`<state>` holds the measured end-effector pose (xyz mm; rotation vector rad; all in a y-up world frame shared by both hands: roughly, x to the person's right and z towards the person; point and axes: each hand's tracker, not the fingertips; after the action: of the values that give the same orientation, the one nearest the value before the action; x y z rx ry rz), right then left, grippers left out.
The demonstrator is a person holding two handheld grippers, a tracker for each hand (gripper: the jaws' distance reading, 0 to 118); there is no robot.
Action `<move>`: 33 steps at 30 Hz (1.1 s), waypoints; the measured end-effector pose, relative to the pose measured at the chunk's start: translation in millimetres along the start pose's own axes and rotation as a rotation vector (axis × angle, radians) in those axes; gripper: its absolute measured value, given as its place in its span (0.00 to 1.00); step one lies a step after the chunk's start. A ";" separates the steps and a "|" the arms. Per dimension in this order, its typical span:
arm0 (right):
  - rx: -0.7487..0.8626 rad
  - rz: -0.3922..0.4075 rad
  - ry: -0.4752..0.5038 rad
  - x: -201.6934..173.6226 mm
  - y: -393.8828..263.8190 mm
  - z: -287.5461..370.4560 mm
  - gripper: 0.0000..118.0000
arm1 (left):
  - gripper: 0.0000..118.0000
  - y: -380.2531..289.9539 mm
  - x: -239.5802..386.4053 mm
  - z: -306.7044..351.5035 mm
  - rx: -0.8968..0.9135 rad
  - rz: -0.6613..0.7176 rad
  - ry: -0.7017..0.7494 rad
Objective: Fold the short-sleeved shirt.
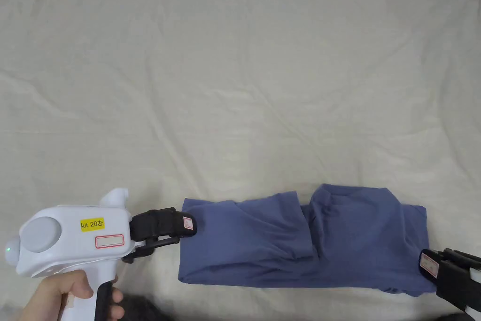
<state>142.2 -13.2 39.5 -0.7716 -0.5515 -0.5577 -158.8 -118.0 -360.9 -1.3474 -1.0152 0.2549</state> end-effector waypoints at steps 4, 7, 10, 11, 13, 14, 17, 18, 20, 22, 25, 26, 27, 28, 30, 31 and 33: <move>-0.014 0.012 -0.002 -4.9 -0.4 -1.2 0.00 | 0.94 13.4 -40.5 -15.9 -0.052 0.065 -0.057; -0.021 0.017 -0.003 -6.1 -2.0 -1.4 0.00 | 0.94 9.5 -18.1 -29.7 -0.068 0.086 -0.155; -0.034 0.009 -0.002 -5.4 -3.1 -2.7 0.00 | 0.94 11.5 -20.4 -42.5 -0.116 0.099 -0.199; -0.036 0.004 -0.003 -5.3 -3.5 -2.9 0.00 | 0.90 11.1 -21.9 -44.2 -0.117 0.109 -0.237; -0.037 -0.002 -0.006 -5.2 -4.6 -3.0 0.00 | 0.47 5.6 -10.1 -47.7 -0.150 0.140 -0.316; -0.040 -0.005 -0.010 -4.9 -5.3 -3.3 0.00 | 0.11 2.4 -8.8 -52.9 -0.164 0.128 -0.280; -0.043 -0.008 -0.010 -4.9 -6.7 -1.9 0.00 | 0.08 3.4 -26.8 -67.2 -0.186 0.098 -0.249; -0.044 -0.008 -0.012 -4.6 -7.0 -0.6 0.00 | 0.08 6.8 -30.8 -63.0 -0.167 0.140 -0.279; -0.037 -0.002 -0.015 -3.1 -7.2 4.4 0.00 | 0.08 13.6 -34.1 -50.7 -0.127 0.076 -0.236; -0.031 -0.002 -0.018 -0.4 -5.8 6.0 0.00 | 0.08 -1.5 -18.1 -39.0 -0.116 0.036 -0.180; -0.024 -0.013 -0.023 4.0 -4.1 5.1 0.00 | 0.08 -1.7 -26.4 -18.6 -0.081 0.043 -0.164; -0.025 -0.019 -0.025 4.0 -3.7 4.8 0.00 | 0.08 -2.1 -27.1 -12.1 -0.086 0.032 -0.151; -0.024 -0.024 -0.023 4.1 -4.0 5.1 0.00 | 0.08 -3.1 -29.5 -4.5 -0.070 0.034 -0.134; -0.021 -0.030 -0.015 4.5 -4.4 5.4 0.00 | 0.08 -4.1 -33.4 4.7 -0.057 0.029 -0.120; -0.027 -0.036 0.002 4.1 -4.7 5.5 0.00 | 0.08 -3.0 -41.0 23.0 -0.034 0.034 -0.095; -0.026 -0.035 0.007 3.6 -5.2 5.8 0.00 | 0.08 -2.9 -43.9 32.7 -0.011 0.033 -0.071; -0.023 -0.022 0.008 2.1 -6.3 6.0 0.00 | 0.08 -1.9 -47.4 48.5 0.008 0.027 -0.019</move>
<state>138.2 -12.9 47.5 -0.7851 -0.5471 -0.5877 -221.8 -117.8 -386.2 -1.3546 -1.0121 0.2921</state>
